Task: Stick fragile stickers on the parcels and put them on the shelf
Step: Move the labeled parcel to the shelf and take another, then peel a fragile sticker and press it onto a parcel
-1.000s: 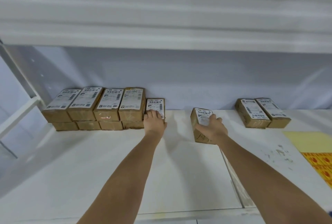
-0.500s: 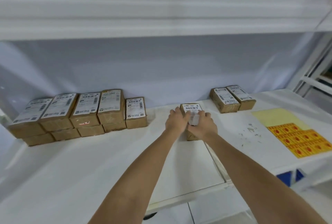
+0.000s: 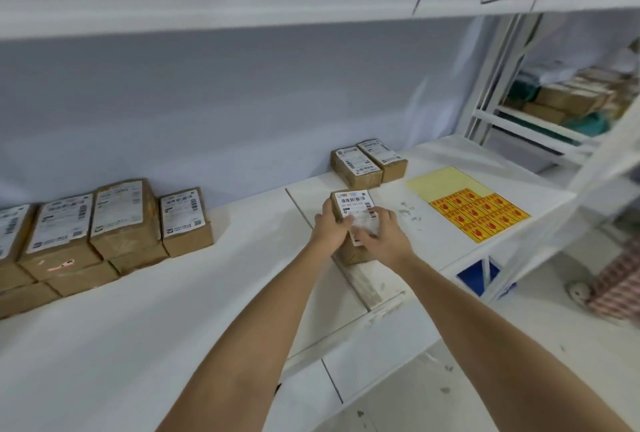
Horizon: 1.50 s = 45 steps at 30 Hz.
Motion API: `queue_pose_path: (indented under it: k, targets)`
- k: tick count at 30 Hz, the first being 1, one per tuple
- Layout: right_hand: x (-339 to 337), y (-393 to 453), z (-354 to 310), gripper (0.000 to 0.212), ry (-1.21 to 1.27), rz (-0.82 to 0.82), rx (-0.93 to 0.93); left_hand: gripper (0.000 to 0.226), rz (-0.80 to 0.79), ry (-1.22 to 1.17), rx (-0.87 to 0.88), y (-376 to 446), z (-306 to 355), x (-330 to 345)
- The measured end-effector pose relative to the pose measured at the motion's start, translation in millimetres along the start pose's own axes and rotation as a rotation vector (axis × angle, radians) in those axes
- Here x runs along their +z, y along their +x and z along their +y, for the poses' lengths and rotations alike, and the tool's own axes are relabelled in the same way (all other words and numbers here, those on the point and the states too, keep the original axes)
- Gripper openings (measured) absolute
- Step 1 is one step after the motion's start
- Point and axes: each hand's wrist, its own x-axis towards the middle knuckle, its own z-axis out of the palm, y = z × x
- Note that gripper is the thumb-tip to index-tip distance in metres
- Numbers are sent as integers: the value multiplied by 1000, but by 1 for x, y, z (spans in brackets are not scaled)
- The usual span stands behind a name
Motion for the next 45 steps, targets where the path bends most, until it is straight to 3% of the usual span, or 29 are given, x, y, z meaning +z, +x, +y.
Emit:
queue_pose_path:
  k: [5,13,18,29,37,41,45]
  targets:
    - [-39,11,34,56,262,-8,242,55,-19,-17,-36,10,12,24]
    - [-84,20,91,50,346,-194,302,50,-48,-68,-87,13,37,96]
    - [-118,31,129,48,435,-207,321,45,-28,-124,-128,2,67,133]
    - [-150,56,178,52,440,-234,210,32,50,-24,-215,-1,88,183]
    - [-153,73,184,48,384,-233,116,43,116,180,-204,16,83,190]
    - [-151,86,179,46,255,-197,51,47,134,394,-129,11,96,181]
    - [-148,87,166,50,-20,-98,-130,51,128,455,129,10,107,176]
